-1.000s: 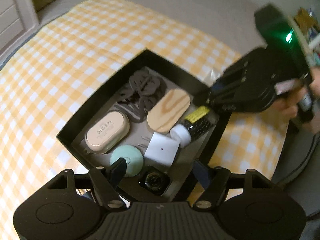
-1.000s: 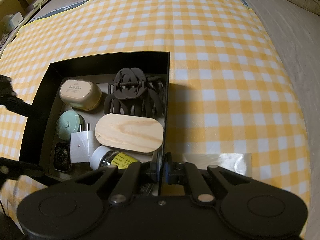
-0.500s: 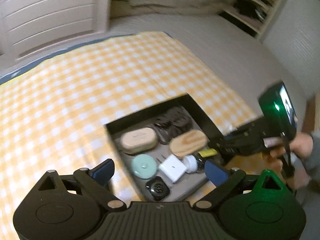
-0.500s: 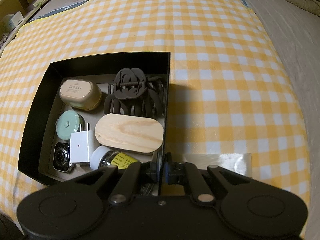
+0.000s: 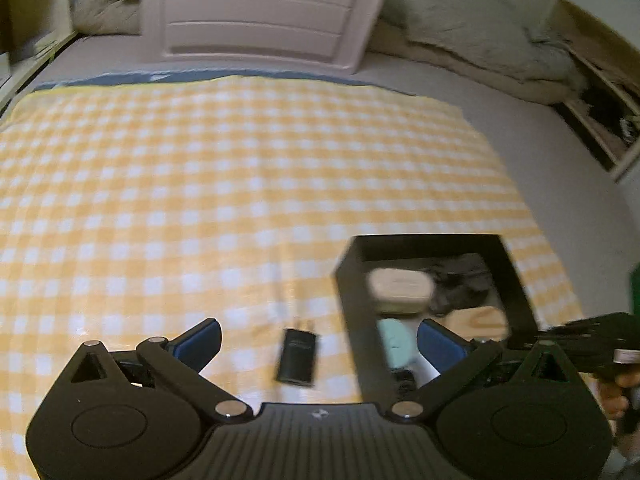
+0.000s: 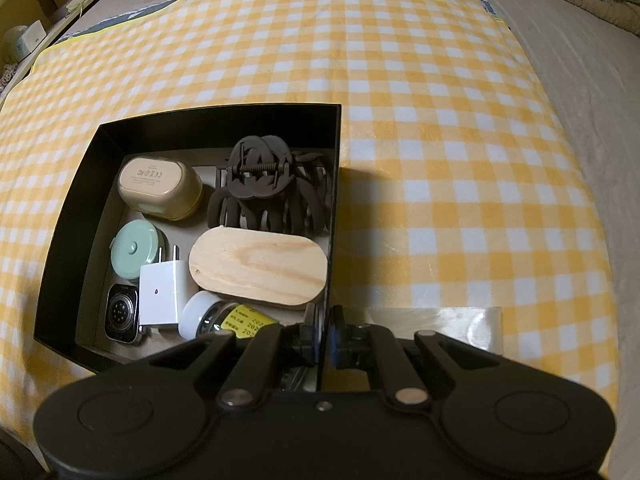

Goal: Organize rigid objects
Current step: 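Move the left tool to the black plug charger and grasp it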

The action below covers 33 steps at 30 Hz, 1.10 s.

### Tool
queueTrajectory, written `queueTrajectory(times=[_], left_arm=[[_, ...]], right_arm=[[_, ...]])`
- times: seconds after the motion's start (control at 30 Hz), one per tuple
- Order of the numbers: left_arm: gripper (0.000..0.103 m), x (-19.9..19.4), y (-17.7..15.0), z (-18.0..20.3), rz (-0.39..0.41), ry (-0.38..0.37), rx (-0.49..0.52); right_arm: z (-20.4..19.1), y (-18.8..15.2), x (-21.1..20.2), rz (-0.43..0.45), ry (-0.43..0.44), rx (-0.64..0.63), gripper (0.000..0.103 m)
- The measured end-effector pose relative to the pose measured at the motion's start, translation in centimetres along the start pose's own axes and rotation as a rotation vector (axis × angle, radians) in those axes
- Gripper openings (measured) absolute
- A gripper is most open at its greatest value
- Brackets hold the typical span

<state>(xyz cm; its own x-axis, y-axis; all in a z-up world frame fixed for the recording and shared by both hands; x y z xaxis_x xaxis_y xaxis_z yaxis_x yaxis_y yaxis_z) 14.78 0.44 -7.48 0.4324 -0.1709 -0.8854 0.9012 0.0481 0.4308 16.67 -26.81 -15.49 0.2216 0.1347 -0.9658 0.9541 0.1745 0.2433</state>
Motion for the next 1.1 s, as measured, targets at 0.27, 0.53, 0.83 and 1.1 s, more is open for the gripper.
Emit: queueTrajectory(times=[0.27, 0.53, 0.83, 1.1], left_arm=[[0.092, 2.5, -0.4, -2.3, -0.031, 0.038, -0.001], [0.058, 6.1, -1.5, -1.5, -0.131, 0.002, 0.023], [0.044, 8.3, -1.9, -0.2, -0.166, -0.024, 0.071], [0.043, 9.5, -2.1, -0.1, -0.168, 0.002, 0.096]], right_arm=[[0.0, 0.0, 0.0, 0.0, 0.0, -0.001, 0.006], [-0.1, 0.0, 0.0, -0.001, -0.001, -0.001, 0.006], [-0.1, 0.0, 0.1, -0.001, 0.0, 0.0, 0.006], [-0.1, 0.0, 0.1, -0.001, -0.001, -0.001, 0.006]])
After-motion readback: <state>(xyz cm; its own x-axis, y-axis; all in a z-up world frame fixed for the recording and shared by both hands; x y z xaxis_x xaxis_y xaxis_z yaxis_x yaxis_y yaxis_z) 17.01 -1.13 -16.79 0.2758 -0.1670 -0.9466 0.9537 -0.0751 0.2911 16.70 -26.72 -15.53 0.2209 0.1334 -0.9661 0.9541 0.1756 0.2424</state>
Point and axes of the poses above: each gripper's, at about its wrist camera, not at the fingertips, and x roughly the way its jaws point, z to its right, y to its top, the point moved 4 cm from there along x, roughly the way its jaws point, and after that the axes turned 5 degrees about -z, right-handed, at the moved point
